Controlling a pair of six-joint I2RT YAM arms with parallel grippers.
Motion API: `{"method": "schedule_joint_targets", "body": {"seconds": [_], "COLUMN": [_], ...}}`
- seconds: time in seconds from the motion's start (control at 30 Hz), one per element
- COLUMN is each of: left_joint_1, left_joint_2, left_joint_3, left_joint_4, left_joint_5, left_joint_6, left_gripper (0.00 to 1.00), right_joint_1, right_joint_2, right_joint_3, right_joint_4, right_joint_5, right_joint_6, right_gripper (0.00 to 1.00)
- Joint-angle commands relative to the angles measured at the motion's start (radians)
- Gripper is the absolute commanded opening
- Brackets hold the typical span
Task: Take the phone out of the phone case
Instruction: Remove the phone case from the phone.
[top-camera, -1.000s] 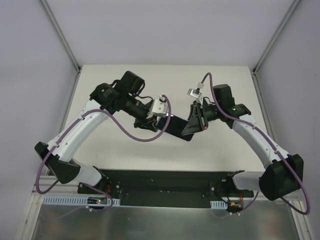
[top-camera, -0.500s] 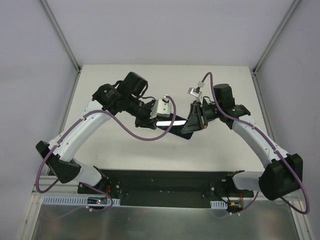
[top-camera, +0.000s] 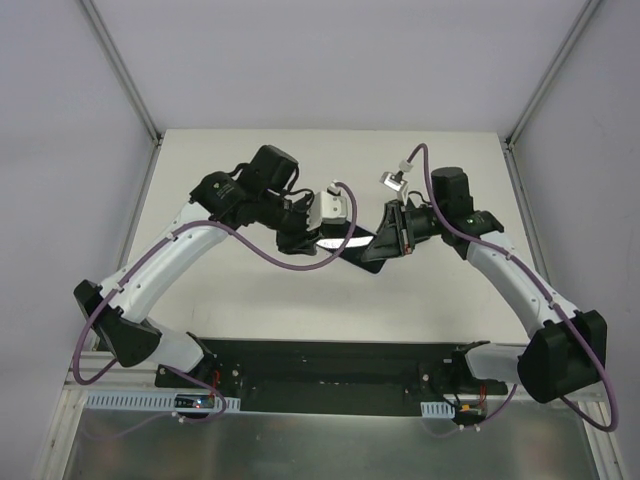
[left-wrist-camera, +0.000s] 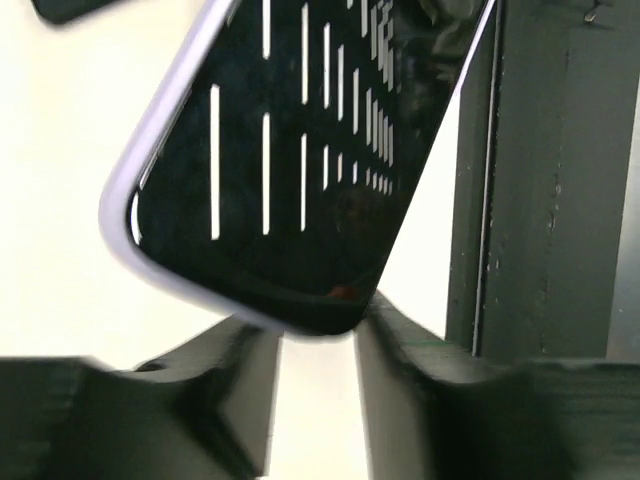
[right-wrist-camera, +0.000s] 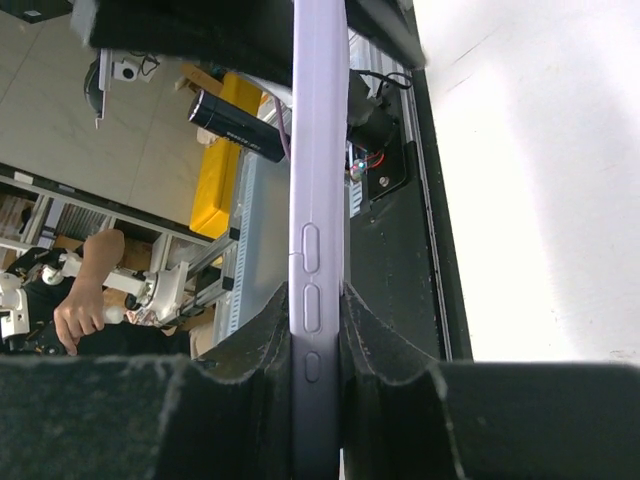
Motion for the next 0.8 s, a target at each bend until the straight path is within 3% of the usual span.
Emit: {"method": "schedule_joint_targets", "body": {"seconds": [0.0, 0.2, 0.47, 0.77], "left_joint_1": [-0.021, 0.075, 0.252, 0.267], "left_joint_2": [-0.024, -0.104, -0.197, -0.200], "left_joint_3": [-0.040, -0.071, -0.005, -0.072], "left_joint_4": [0.235, 0.227, 0.189, 0.244], "left_joint_5": [0.109, 0.151, 0.213, 0.381], "left_joint_6": [-0.057, -0.142, -0.343, -0.712], "left_gripper": [0.46, 0.77, 0.82, 0.81], "right_joint_1": [0.018, 0.010, -0.002, -0.012], "right_joint_2": [-0.064, -0.068, -0.079, -0.078], "right_joint_3": [0.026, 0.083, 0.079, 0.065], "right_joint_4": [0.101, -0.109, -0.063, 0.024], "right_joint_5": [-0.014, 0.085, 0.200, 0.147], "right_joint_6": [-0.028, -0.211, -0.163, -0.065], "right_gripper": [0.00, 0.00, 0.00, 0.00]}}
